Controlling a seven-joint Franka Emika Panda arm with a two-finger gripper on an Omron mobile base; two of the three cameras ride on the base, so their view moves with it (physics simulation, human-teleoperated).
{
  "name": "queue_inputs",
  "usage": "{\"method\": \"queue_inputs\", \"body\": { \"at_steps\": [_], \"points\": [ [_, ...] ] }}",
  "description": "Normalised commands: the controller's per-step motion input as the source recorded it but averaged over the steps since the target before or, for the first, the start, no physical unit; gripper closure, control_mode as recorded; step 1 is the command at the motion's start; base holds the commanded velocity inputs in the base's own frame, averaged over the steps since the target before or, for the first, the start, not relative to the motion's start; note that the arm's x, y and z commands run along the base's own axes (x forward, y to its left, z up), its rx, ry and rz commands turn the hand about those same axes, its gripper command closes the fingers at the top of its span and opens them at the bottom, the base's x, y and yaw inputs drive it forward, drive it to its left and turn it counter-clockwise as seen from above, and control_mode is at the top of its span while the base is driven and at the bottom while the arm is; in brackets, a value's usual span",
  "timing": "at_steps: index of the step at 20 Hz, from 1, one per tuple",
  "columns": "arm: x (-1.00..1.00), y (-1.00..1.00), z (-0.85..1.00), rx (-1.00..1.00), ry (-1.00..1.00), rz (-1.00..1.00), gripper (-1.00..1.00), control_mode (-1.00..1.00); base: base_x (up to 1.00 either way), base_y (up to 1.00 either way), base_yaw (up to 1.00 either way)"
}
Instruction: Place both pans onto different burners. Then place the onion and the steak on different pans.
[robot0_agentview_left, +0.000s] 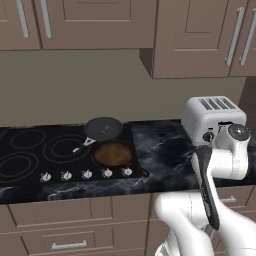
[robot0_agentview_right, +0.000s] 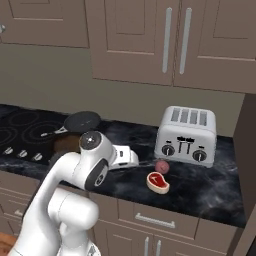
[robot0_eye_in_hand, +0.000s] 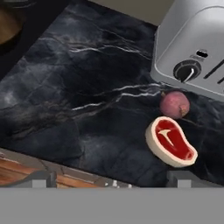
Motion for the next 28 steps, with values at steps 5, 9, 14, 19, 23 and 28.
{"method": "queue_inputs", "body": {
  "at_steps": [5,9,14,19,23,28],
  "points": [
    [-0.13,-0.23,-0.15,-0.02,0.0,0.19,-1.0,-1.0,0.0,0.0,0.0],
    [-0.13,-0.08,-0.12,-0.07,0.0,0.13,-1.0,-1.0,0.0,0.0,0.0],
    [-0.14,-0.01,-0.09,-0.14,0.0,0.08,-1.0,-1.0,0.0,0.0,0.0],
    [-0.08,0.0,-0.08,-0.13,0.02,0.07,-1.0,-1.0,0.0,0.0,0.0],
    [-0.05,0.0,-0.08,-0.09,0.01,0.05,-1.0,-1.0,0.0,0.0,0.0],
    [-0.02,-0.02,-0.06,-0.06,0.0,0.0,-1.0,-1.0,0.0,0.0,0.0]
  ]
}}
